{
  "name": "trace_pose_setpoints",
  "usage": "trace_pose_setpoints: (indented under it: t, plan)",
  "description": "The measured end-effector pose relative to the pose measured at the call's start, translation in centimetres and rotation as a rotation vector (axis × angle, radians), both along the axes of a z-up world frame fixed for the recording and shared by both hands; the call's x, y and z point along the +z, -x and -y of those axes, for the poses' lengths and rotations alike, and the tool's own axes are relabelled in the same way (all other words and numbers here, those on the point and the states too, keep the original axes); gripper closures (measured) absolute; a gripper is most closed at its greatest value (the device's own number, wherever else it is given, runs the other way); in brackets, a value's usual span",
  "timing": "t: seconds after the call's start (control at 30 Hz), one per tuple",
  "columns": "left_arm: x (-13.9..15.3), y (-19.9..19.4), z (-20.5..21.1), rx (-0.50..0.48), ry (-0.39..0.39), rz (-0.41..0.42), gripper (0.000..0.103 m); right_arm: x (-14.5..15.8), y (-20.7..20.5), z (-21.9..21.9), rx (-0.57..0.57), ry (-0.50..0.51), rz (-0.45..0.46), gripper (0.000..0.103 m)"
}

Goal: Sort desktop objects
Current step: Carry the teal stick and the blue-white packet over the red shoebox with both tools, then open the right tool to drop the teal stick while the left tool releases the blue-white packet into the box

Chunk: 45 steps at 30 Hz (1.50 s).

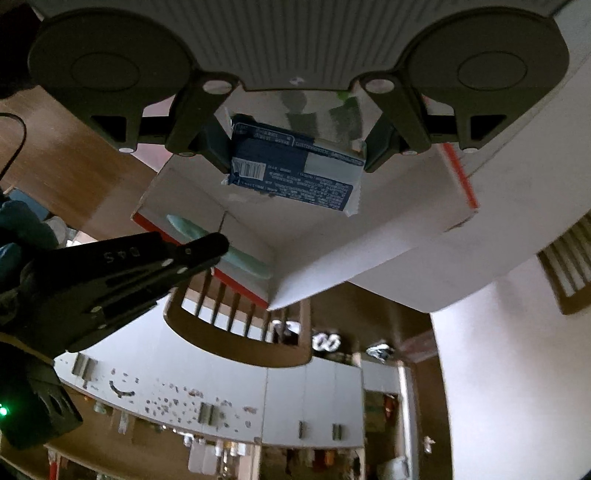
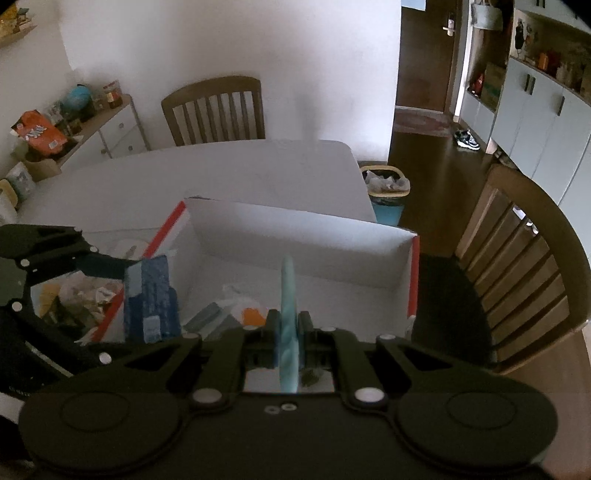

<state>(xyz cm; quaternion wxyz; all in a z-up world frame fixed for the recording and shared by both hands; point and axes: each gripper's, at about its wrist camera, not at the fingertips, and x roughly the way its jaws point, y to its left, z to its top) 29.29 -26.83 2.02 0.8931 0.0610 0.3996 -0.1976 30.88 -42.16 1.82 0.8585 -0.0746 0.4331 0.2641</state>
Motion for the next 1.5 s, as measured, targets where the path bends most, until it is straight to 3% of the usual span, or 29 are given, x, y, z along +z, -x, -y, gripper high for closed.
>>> trace_pose_setpoints:
  t: [0.2, 0.57, 0.63, 0.9, 1.3, 1.5]
  plan:
    - [-1.7, -3.1, 1.3, -0.096, -0.002, -0.047, 0.028, -1.9, -2.2, 0.1, -0.008, 0.015, -0.041, 0.094]
    - [-5.3, -6.7, 3.8, -0.222, -0.119, -0.133, 0.028, -5.3, -5.5, -0.5, -0.018, 0.075, -0.085, 0.096]
    - [-6.0, -7.2, 4.2, -0.24, -0.125, -0.156, 0.028, -6.1, -6.0, -0.8, -0.021, 0.086, -0.096, 0.103]
    - [-8.3, -9.1, 5.7, -0.285, -0.166, -0.24, 0.028, -8.0, -7.2, -0.3, -0.04, 0.079, -0.146, 0.102]
    - [-9.9, -10.2, 6.9, -0.315, -0.202, -0.278, 0.027, -8.2, -7.3, 0.4, -0.039, 0.052, -0.178, 0.094]
    - [-9.6, -10.4, 6.4, -0.285, -0.181, -0.268, 0.016, -7.7, -7.2, 0.9, -0.031, 0.023, -0.173, 0.085]
